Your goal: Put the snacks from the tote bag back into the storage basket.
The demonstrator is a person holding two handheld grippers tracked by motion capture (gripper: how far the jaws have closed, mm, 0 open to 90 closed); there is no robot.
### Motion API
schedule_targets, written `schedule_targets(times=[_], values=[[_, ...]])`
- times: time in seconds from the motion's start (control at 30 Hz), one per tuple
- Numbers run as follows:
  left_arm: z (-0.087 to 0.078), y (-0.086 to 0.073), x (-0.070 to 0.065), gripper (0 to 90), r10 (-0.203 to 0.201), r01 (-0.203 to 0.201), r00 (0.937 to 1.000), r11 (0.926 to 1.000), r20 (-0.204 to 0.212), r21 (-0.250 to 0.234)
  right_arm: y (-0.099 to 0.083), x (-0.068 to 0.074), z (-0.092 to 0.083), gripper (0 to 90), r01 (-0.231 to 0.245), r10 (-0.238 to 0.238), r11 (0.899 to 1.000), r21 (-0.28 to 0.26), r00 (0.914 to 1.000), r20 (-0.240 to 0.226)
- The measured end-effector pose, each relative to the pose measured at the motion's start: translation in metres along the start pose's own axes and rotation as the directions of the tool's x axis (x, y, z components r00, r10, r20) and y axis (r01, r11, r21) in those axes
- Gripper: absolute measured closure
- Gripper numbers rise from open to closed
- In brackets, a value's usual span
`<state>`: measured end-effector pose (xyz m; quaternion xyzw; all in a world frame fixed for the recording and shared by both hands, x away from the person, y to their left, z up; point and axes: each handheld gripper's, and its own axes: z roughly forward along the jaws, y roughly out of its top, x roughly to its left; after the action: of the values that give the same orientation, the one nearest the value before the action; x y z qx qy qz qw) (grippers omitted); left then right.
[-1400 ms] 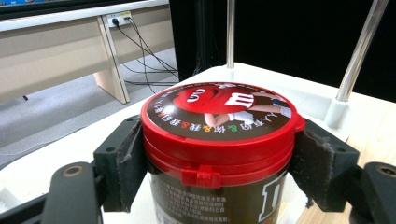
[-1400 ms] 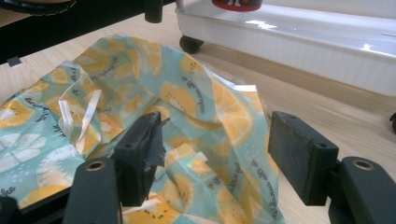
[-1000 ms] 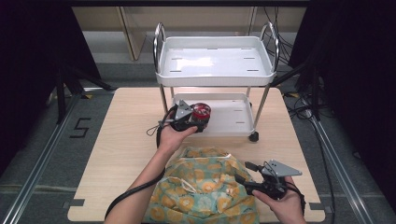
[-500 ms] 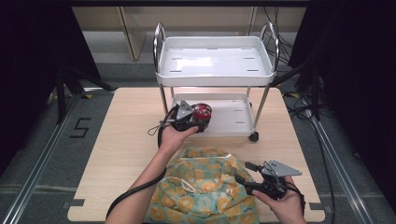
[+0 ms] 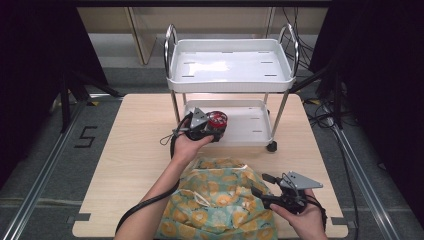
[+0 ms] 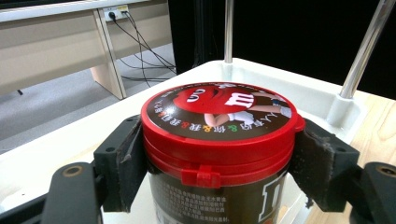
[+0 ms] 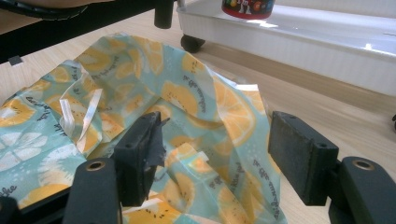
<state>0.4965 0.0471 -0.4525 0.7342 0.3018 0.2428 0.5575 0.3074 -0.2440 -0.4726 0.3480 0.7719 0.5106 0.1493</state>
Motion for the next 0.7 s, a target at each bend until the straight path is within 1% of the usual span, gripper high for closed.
schedule_targets(times=[0.03,0.07,0.1,0.17,0.2,0.27,0.3,0.33,0.4,0.47,0.5,0.53,0.57,0.6,0.63,0.67,0.7], values=[[0.0000,-0.0001,-0.0001,25.4,0.001,-0.001,1.0000,1.0000,-0.002,0.003,0.0000,0.0001,0.0000,36.2,0.000,0.000,1.000,0.001,1.0000,0.000],[0.0003,-0.0004,0.0000,25.5,0.001,-0.001,1.0000,1.0000,-0.001,0.003,-0.0003,0.0016,-0.0001,36.2,-0.021,0.021,1.000,0.008,0.9998,0.001],[0.0006,-0.0006,-0.0001,25.5,0.000,0.000,1.0000,1.0000,0.001,0.002,-0.0003,0.0019,-0.0001,36.2,-0.023,0.023,1.000,0.008,0.9997,0.000],[0.0012,-0.0009,-0.0002,25.4,0.001,-0.001,1.0000,1.0000,0.001,0.002,-0.0003,0.0010,0.0000,36.2,-0.007,0.007,1.000,0.005,1.0000,0.000],[0.0016,-0.0010,-0.0004,25.4,0.001,-0.001,1.0000,1.0000,-0.001,0.001,-0.0004,0.0001,0.0009,36.2,0.007,-0.007,1.000,-0.007,1.0000,0.005],[0.0023,-0.0011,-0.0006,25.4,-0.004,0.004,1.0000,1.0000,0.002,-0.001,-0.0004,-0.0002,0.0007,36.2,0.012,-0.012,1.000,-0.005,0.9999,0.006],[0.0027,-0.0010,-0.0006,25.5,-0.001,0.001,1.0000,1.0000,0.001,0.001,-0.0005,0.0021,-0.0005,36.2,-0.021,0.021,1.000,0.013,0.9998,0.000],[0.0031,-0.0011,-0.0007,25.4,-0.001,0.001,1.0000,1.0000,0.000,0.003,-0.0003,0.0023,-0.0007,36.2,-0.025,0.025,1.000,0.014,0.9997,-0.002],[0.0035,-0.0009,-0.0010,25.4,0.000,0.000,1.0000,0.9999,-0.003,0.011,-0.0003,0.0005,-0.0001,36.2,0.000,0.000,1.000,0.006,1.0000,0.003],[0.0047,-0.0012,-0.0013,25.5,-0.001,0.001,1.0000,1.0000,-0.004,0.007,-0.0004,0.0012,-0.0001,36.2,-0.006,0.006,1.000,0.005,1.0000,0.002],[0.0051,-0.0013,-0.0014,25.4,-0.004,0.004,1.0000,1.0000,-0.003,0.006,-0.0007,0.0025,-0.0001,36.2,-0.022,0.022,1.000,0.005,0.9997,0.004],[0.0055,-0.0013,-0.0012,25.5,-0.005,0.005,1.0000,1.0000,-0.001,0.005,-0.0002,0.0017,-0.0007,36.2,-0.019,0.019,1.000,0.011,0.9998,0.001],[0.0059,-0.0013,-0.0012,25.5,-0.007,0.007,1.0000,1.0000,0.000,0.004,-0.0005,0.0015,-0.0001,36.2,-0.015,0.015,1.000,0.005,0.9999,0.004],[0.0062,-0.0013,-0.0010,25.5,-0.005,0.005,1.0000,1.0000,0.001,0.005,-0.0005,0.0027,-0.0006,36.2,-0.027,0.027,1.000,0.013,0.9996,0.003],[0.0062,-0.0012,-0.0011,25.4,-0.004,0.004,1.0000,1.0000,-0.003,0.008,-0.0006,0.0016,0.0002,36.2,-0.010,0.010,1.000,0.001,0.9999,0.006],[0.0065,-0.0013,-0.0009,25.4,-0.006,0.006,1.0000,1.0000,-0.002,0.007,-0.0003,-0.0003,0.0001,36.2,0.012,-0.012,1.000,0.001,0.9999,0.003],[0.0065,-0.0013,-0.0007,25.4,-0.004,0.004,1.0000,1.0000,-0.002,0.008,-0.0001,0.0001,-0.0002,36.2,0.005,-0.005,1.000,0.004,1.0000,0.001]])
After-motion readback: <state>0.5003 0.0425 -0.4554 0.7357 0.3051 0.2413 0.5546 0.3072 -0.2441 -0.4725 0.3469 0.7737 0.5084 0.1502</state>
